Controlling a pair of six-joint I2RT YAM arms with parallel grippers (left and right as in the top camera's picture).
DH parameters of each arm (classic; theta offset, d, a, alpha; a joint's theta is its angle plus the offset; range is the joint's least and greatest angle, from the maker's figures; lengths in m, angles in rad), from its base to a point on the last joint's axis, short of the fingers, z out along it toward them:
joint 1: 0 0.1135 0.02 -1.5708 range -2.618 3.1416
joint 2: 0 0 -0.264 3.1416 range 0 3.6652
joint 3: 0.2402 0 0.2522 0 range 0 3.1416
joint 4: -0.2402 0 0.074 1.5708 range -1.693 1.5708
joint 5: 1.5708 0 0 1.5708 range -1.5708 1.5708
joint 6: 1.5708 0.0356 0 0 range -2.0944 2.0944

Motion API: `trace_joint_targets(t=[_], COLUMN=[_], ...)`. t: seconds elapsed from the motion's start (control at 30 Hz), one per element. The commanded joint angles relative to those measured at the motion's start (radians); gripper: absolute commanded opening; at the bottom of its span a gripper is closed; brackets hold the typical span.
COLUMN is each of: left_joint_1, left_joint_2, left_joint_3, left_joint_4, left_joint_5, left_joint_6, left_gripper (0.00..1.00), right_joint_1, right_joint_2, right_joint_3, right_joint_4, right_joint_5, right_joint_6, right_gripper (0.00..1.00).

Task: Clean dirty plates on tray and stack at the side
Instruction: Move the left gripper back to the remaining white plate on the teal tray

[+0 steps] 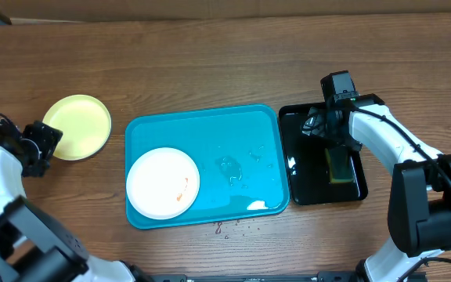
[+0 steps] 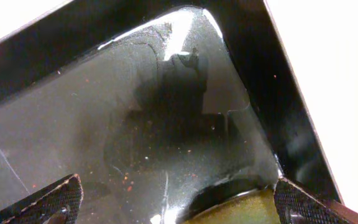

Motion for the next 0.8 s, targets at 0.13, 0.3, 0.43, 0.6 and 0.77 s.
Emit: trace_joint_targets(t=[0.13,0.3,0.43,0.6,0.77], left_joint_1=[-0.082,-0.24,-0.384,-0.481,-0.503], left_joint_2=[-0.369,-0.509,-0.525,-0.523,-0.492], left_joint_3=[0.068,0.067,0.055,-0.018,-0.116], left_joint_4=[-0.335,-0.578,-0.692,-0.68,-0.623], left_joint_5=[0.145,-0.007,-0.152,-0.269,-0.281], left_joint_6=[0.083,0.184,0.205,0.205,0.202], left_gripper=[0.7,0.79,0.76,0.68,0.53], right_joint_1=[-0.003,-0.003,-0.003,-0.003,-0.003], right_joint_2=[-0.009,-0.009,-0.009,-0.009,-0.009], right_joint_3=[-0.003,-0.003,-0.003,-0.003,-0.003], right_joint_4=[0.003,0.003,0.003,0.003,0.003], right_joint_5=[0.0,0.0,0.0,0.0,0.0], right_joint_6=[0.005,0.005,0.005,0.005,0.005], right_gripper=[1.0,1.0,1.0,1.0,1.0])
